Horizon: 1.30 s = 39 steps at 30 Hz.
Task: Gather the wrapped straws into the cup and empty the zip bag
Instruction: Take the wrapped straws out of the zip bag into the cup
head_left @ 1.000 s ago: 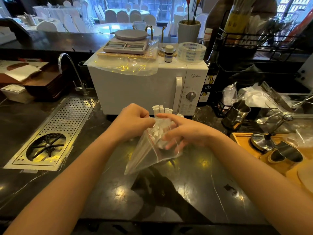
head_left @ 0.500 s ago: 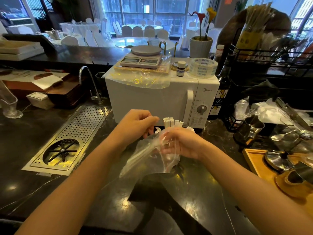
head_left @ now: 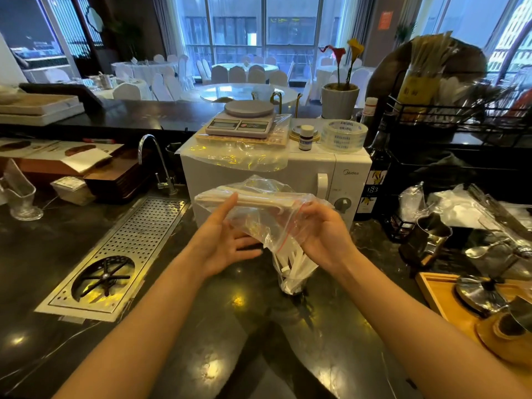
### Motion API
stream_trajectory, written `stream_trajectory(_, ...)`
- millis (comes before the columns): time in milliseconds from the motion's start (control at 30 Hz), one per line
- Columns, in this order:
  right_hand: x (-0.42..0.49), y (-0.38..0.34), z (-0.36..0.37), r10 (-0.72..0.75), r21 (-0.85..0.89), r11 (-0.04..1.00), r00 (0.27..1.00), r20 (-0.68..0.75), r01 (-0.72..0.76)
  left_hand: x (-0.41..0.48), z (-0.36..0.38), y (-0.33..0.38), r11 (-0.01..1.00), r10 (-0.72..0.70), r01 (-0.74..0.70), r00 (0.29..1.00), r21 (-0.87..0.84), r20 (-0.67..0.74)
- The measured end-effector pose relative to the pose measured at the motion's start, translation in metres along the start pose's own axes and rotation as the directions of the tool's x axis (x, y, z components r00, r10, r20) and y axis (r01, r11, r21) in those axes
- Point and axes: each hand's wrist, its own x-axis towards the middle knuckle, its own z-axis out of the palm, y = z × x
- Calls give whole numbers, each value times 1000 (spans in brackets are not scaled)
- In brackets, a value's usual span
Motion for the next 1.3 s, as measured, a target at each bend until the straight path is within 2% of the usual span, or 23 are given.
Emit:
stream_trajectory(100, -3, -4, -9, -30, -33, 999, 998, 50, 32, 24, 16, 10, 967, 16, 1, 998, -255, 64)
stream_trajectory(167, -4, -8, -21, 4, -68, 998, 992, 124, 4, 37, 26, 16, 964, -21, 36, 998, -265, 57)
stream_trajectory(267, -1, -16, -41, 96, -109, 991, 984, 149, -80, 56, 36, 19, 980, -75, 70, 997, -187, -19)
stream_trajectory(333, 0, -20, -46, 106, -147, 984, 993, 44, -99, 66, 39, 20, 989, -90, 84, 995, -121, -43)
stream_trajectory(400, 3, -22, -47, 53, -264, 961, 994, -100, -78, 77, 42, 22, 994, -99, 97, 994, -50, -41)
stream_trajectory(500, 11, -26, -47, -13, -557, 819, 967, -256, -136, 85, 48, 29, 997, -49, 48, 999, 60, 1)
stream_trajectory(633, 28, -31, -51, 0, -703, 664, 940, -342, -256, 99, 48, 34, 964, 125, -135, 990, 228, 60)
stream_trajectory(767, 40, -35, -51, 28, -754, 609, 956, -292, -248, 105, 48, 33, 927, 159, -212, 970, 311, 185)
stream_trajectory(900, 47, -34, -53, -57, -840, 507, 965, -255, -192, 113, 44, 29, 901, 159, -249, 951, 356, 263)
stream_trajectory(1300, 40, -13, -62, -82, -858, 489, 971, -227, -159, 118, 28, 23, 843, 84, -259, 929, 472, 359)
